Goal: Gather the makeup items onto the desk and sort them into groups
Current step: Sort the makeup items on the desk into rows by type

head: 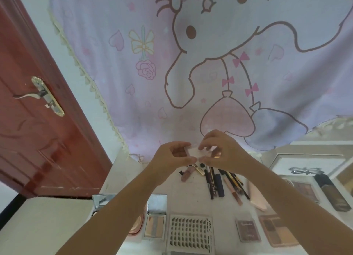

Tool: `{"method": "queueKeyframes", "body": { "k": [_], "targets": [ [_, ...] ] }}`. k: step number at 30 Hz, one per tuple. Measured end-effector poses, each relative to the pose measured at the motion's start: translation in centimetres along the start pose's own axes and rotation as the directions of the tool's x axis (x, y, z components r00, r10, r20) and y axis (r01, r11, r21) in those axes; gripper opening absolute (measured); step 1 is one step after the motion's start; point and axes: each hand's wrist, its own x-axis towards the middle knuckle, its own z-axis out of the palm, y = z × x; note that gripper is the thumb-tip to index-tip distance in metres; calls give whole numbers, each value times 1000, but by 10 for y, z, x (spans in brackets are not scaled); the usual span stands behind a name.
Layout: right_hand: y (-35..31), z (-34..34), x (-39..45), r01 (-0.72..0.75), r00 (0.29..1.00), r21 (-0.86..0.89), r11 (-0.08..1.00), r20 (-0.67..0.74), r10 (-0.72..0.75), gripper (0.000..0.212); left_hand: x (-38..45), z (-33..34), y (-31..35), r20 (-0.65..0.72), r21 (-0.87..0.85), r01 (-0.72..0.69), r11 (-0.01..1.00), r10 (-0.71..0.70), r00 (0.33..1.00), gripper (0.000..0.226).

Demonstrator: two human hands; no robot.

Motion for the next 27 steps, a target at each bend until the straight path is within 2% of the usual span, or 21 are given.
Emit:
{"method": "queueKeyframes", "body": {
  "k": [3,9,14,17,20,23,27],
  "targets": [
    [2,-3,-6,-5,992,11,1000,129,3,19,-4,0,-1,84,54,13,998,-17,996,38],
    [11,10,-17,-62,998,47,997,-1,62,26,-8,8,-14,19,45,-33,998,32,999,41],
    [14,15,-26,-209,974,219,953,-41,223,23,-15,14,-33,68,20,-10,1000,9,998,53],
    [20,16,-31,-318,948,303,899,87,306,21,-16,15,-47,99,-22,57,998,-54,994,53],
    [34,22,-37,-501,864,439,745,205,460,14,-18,18,-69,93,-8,141,990,-140,986,47],
    [52,34,-46,-596,803,287,750,231,550,22,-24,28,-97,63,114,225,968,-233,970,36],
    [85,57,-64,-662,724,23,749,281,631,20,-35,51,-132,22,343,314,885,-342,940,36]
  ]
}}
